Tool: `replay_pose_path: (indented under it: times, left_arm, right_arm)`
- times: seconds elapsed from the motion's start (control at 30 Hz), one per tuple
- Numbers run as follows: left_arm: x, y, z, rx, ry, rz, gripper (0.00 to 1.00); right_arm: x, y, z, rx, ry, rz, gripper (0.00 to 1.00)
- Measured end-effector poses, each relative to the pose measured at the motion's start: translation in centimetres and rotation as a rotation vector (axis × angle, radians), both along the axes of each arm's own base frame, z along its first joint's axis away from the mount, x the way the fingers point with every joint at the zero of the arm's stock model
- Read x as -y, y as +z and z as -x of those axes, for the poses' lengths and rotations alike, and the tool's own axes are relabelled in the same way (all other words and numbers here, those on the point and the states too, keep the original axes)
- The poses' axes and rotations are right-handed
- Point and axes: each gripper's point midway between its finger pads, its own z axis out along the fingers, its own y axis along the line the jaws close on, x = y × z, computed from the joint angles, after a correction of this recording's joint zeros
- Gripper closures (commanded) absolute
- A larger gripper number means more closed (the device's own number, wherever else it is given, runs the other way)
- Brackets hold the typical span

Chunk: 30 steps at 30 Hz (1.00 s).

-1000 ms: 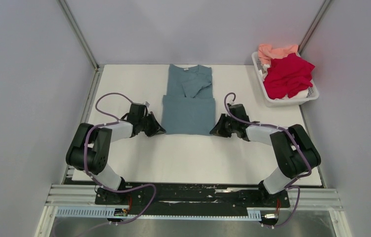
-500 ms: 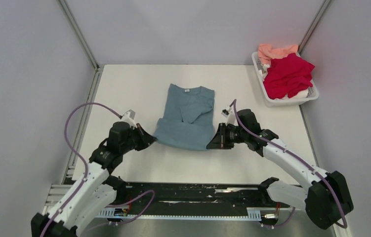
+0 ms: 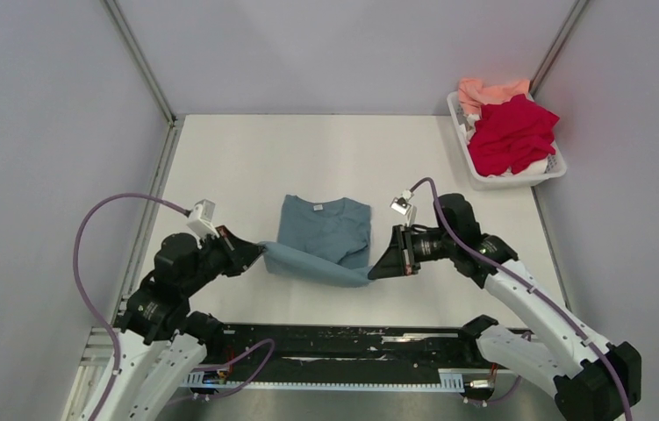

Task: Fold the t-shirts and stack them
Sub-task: Fold the long partially folded tshirt into a neat square

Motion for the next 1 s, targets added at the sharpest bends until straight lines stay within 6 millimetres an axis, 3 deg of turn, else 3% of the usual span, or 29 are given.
replay_pose_path:
  times: [0.13, 0.3, 0.5, 0.73, 1.0]
  left_arm:
    - [0.0, -0.8, -1.5, -0.039, 0.034, -0.031, 1.00]
    - [-0.5, -1.9, -4.4, -0.091, 0.122, -0.088, 1.00]
    - [-1.0, -1.5, -8.3, -0.100, 0.215, -0.128, 1.00]
    - [-1.2, -3.2, -13.4, -0.159, 0.255, -0.141, 1.00]
    - [0.2, -5.1, -18.1, -0.211, 0.217, -0.171, 1.00]
  right_arm:
    - [-0.1, 0.3, -1.7, -0.006, -0.024, 0.008, 1.00]
    - [-0.5, 0.6, -5.7, -0.016, -0.082, 0.022, 1.00]
    - [-0.4, 0.4, -10.2, -0.009, -0.145, -0.003, 1.00]
    - [0.3, -2.4, -14.5, -0.090, -0.207, -0.003, 1.00]
    - [1.6, -6.1, -19.0, -0.175, -0.284, 0.013, 1.00]
